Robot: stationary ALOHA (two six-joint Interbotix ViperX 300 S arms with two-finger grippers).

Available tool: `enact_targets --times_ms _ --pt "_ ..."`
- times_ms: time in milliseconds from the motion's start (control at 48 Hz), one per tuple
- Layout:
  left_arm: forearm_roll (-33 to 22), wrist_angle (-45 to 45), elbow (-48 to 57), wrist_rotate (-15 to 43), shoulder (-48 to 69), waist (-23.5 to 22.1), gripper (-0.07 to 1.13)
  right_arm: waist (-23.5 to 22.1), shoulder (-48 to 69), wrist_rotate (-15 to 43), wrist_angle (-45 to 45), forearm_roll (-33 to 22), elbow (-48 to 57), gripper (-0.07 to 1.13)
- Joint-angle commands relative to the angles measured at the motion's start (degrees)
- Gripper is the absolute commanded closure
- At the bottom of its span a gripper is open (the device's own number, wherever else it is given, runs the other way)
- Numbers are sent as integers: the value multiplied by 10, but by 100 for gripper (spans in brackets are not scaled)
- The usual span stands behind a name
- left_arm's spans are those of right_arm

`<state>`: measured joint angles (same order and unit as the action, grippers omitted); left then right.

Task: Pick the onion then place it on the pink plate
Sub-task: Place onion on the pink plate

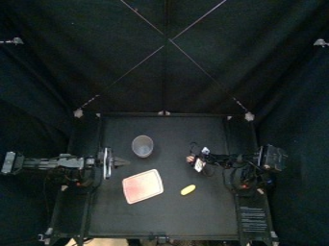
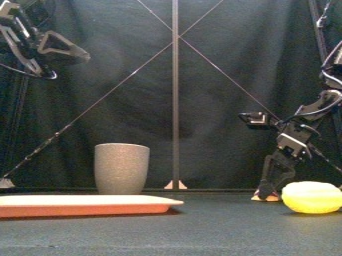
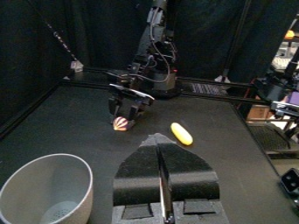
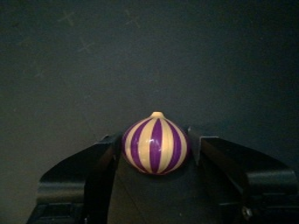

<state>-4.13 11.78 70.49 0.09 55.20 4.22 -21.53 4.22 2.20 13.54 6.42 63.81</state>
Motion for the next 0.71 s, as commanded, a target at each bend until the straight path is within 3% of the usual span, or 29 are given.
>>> enact_targets --times_ms 21,354,708 --pt "-1 4 -7 0 -2 0 103 2 6 0 -5 1 -4 29" --pt "-2 4 -4 0 -2 0 103 47 38 1 -42 1 -59 32" --pt "-1 4 -3 1 -2 1 103 158 39 -1 -83 -3 -209 32"
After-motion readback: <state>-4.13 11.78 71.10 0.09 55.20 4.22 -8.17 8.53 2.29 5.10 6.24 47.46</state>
